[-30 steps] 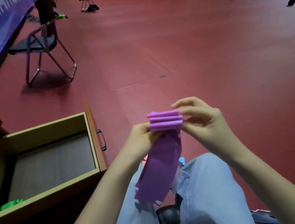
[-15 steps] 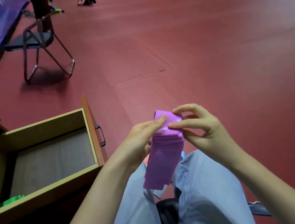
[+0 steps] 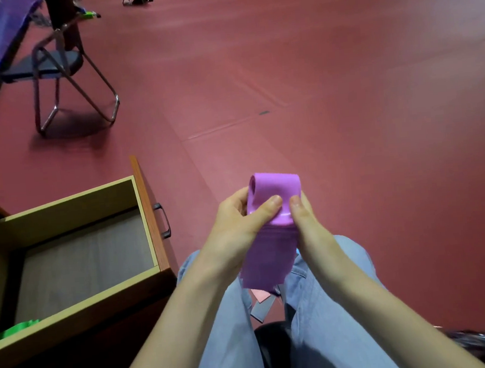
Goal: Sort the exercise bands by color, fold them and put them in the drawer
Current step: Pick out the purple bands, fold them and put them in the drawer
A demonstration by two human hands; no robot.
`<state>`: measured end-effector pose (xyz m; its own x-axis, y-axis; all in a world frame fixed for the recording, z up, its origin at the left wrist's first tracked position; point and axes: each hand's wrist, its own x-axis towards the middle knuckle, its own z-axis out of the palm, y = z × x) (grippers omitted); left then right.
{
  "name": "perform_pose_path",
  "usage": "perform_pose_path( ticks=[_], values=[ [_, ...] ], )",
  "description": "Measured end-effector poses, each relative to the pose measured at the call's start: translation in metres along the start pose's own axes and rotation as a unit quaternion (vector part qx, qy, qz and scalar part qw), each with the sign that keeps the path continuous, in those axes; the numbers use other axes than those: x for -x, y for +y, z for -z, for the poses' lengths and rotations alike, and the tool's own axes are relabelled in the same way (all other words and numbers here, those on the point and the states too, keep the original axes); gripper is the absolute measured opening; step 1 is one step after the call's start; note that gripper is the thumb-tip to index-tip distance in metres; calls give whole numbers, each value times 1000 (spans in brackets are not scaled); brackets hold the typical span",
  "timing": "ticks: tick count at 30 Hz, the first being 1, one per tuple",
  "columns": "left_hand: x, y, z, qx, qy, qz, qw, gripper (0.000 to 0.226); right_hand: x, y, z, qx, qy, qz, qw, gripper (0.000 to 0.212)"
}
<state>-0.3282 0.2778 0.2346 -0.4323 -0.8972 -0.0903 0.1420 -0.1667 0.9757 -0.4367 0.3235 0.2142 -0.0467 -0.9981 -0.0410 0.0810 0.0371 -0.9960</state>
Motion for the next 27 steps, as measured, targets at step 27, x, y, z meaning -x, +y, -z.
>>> perform_pose_path(
  ticks=[27],
  values=[
    [14, -25, 11, -16, -21, 142, 989, 53, -8, -12, 12, -3, 55, 92, 994, 25]
  ],
)
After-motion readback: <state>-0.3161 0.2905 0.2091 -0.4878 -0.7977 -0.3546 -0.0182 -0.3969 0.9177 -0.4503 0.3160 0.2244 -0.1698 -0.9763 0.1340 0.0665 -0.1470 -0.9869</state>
